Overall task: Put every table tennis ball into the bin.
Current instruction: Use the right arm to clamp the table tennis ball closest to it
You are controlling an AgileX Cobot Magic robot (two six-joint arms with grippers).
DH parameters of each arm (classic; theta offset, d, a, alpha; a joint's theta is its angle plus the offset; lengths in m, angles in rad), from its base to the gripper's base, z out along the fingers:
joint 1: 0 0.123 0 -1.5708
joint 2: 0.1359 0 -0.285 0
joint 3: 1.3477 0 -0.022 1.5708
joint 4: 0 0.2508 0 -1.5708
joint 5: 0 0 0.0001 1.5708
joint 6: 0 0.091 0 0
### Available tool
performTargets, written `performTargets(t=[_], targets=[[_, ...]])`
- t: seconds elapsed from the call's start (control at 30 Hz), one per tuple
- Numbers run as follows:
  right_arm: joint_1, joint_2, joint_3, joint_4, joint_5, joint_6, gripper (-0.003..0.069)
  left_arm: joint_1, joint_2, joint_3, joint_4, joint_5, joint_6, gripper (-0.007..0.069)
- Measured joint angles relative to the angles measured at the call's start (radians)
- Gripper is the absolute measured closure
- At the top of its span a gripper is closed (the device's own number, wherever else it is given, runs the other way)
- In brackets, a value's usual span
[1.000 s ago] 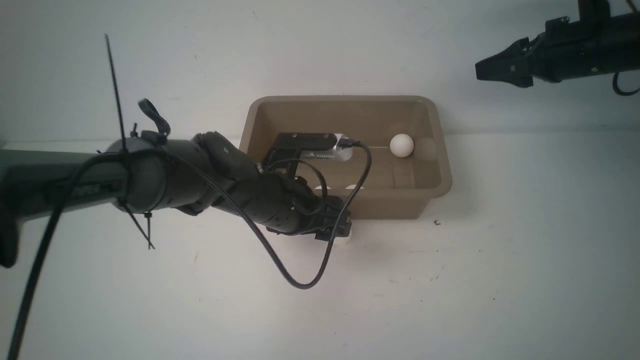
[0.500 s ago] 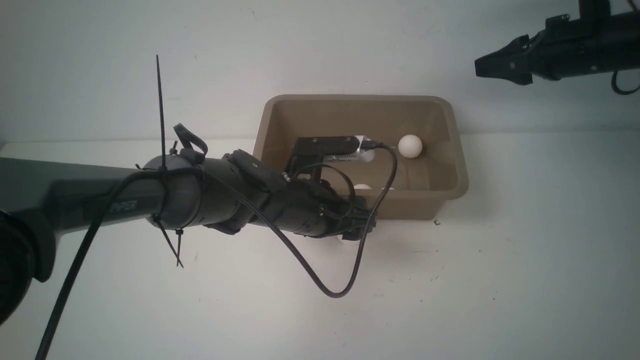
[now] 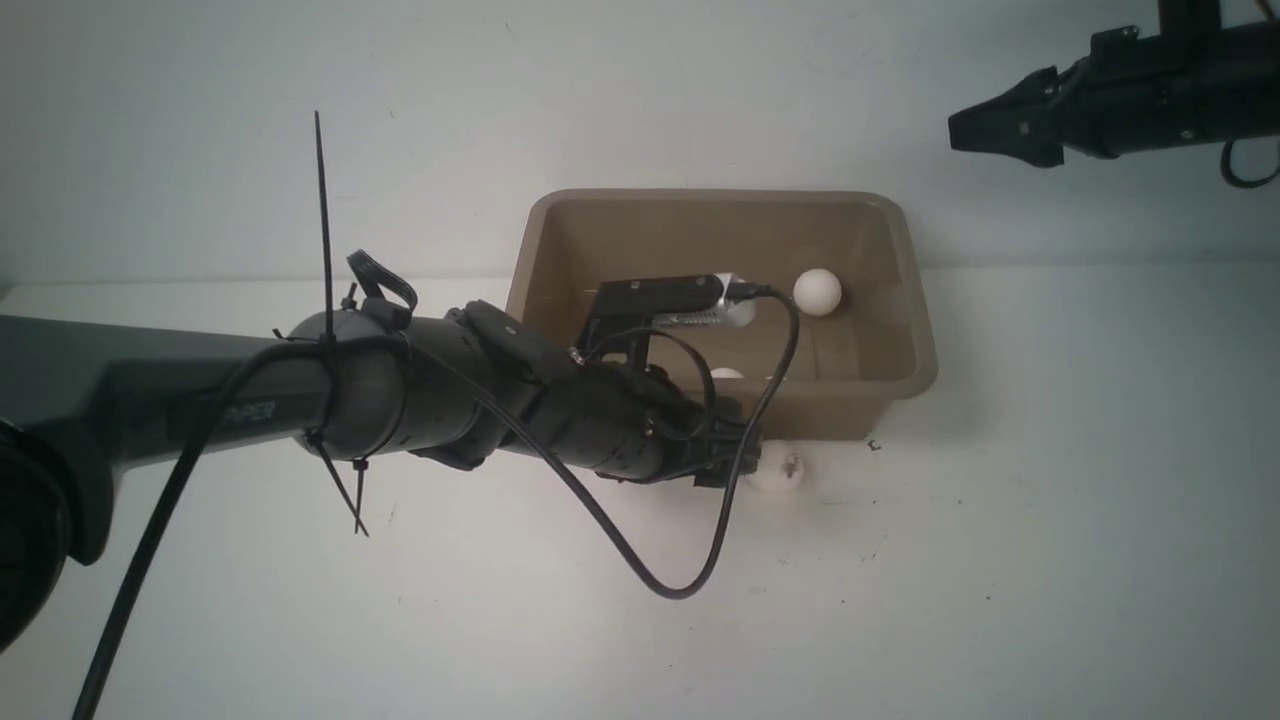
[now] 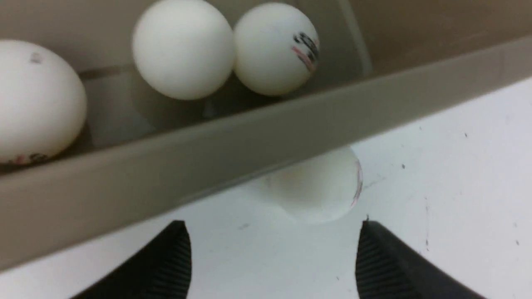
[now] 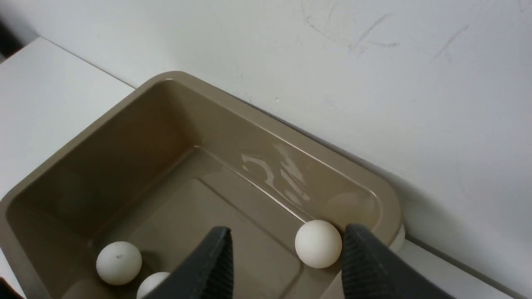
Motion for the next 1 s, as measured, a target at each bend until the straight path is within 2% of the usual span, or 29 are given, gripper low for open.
performTargets(t=[0.13, 0.3, 0.5, 0.6, 0.7, 0.77, 0.87, 0.93, 0.97, 1.0], targets=[[0.0, 0.0, 0.0, -0.061, 0.023, 0.113, 0.0326, 0.0, 0.0, -0.001, 0.027, 0.098, 0.056, 0.0146], [0.0, 0.0, 0.0, -0.283, 0.047, 0.293, 0.0326, 0.0, 0.0, -0.001, 0.037, 0.28, 0.136, 0.0146], [0.0, 0.0, 0.0, -0.352, 0.083, 0.326, 0.0326, -0.001, -0.032, -0.001, -0.102, 0.47, 0.354, 0.0146], [0.0, 0.0, 0.0, -0.359, 0.089, 0.326, 0.0326, -0.002, -0.087, -0.001, -0.158, 0.487, 0.442, 0.0146], [0.0, 0.0, 0.0, -0.363, 0.091, 0.326, 0.0326, -0.002, -0.139, -0.001, -0.163, 0.486, 0.483, 0.0146], [0.0, 0.0, 0.0, -0.364, 0.091, 0.326, 0.0326, -0.003, -0.198, -0.001, -0.132, 0.47, 0.52, 0.0146], [0.0, 0.0, 0.0, -0.364, 0.093, 0.326, 0.0326, -0.003, -0.316, -0.001, 0.01, 0.381, 0.55, 0.0146], [0.0, 0.0, 0.0, -0.365, 0.108, 0.327, 0.0326, -0.003, -0.386, -0.001, 0.139, 0.291, 0.52, 0.0146], [0.0, 0.0, 0.0, -0.365, 0.11, 0.327, 0.0326, -0.003, -0.398, -0.001, 0.159, 0.275, 0.508, 0.0146], [0.0, 0.0, 0.0, -0.365, 0.131, 0.33, 0.0326, 0.001, -0.438, -0.001, 0.216, 0.225, 0.458, 0.0146]])
